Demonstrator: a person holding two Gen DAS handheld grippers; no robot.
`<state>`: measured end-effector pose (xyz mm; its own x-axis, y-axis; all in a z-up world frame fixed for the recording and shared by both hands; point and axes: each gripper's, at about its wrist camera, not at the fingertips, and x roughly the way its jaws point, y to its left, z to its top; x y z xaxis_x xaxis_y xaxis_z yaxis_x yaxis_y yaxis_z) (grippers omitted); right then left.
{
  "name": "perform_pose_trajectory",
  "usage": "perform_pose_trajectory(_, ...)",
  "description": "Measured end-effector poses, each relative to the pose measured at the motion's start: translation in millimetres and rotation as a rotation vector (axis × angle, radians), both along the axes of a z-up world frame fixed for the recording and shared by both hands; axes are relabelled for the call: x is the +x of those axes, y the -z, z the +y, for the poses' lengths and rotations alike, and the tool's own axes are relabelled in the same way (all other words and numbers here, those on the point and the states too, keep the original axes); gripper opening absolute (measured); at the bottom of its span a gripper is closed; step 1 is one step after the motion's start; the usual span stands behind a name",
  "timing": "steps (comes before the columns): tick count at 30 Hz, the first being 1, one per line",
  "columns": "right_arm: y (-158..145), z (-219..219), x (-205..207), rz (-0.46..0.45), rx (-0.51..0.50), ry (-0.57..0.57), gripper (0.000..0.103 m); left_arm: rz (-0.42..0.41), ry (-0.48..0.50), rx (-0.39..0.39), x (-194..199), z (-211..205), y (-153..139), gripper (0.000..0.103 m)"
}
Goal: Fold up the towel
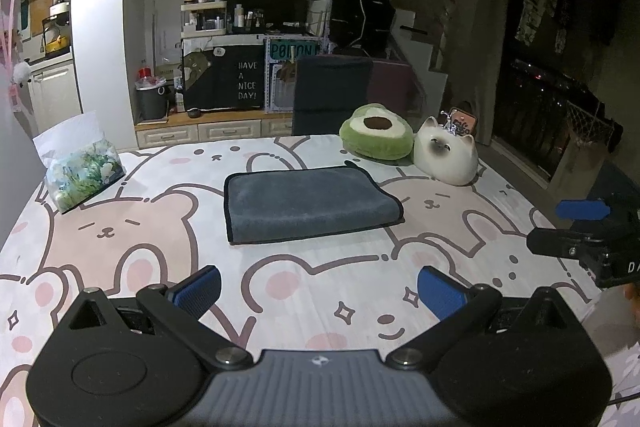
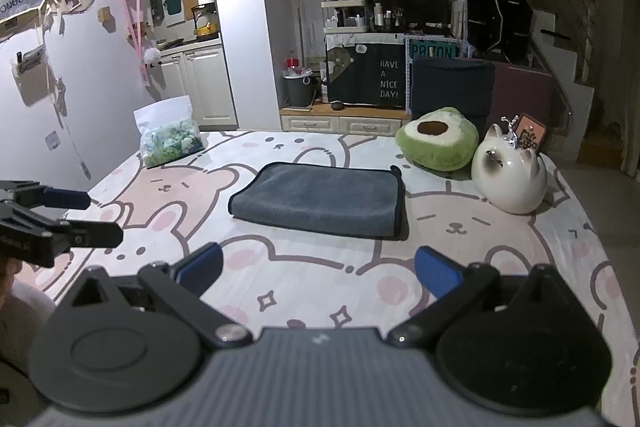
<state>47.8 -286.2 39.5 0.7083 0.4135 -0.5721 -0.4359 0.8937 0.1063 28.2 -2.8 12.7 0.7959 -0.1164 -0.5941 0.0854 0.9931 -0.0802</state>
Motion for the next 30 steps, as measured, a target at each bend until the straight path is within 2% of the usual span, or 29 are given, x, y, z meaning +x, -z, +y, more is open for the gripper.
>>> perform_pose_trajectory(13, 5.9, 0.5, -7.1, -0.005, -0.030, -0.007, 0.103, -0.007, 0.006, 0.045, -8.2, -7.3, 5.4, 0.103)
perform_pose_trajectory(30, 8.2, -3.7, -12.0, -0.018, -0.024, 0.006, 0.103, 0.004, 0.021, 0.042, -7.4, -7.3, 9.0, 0.103)
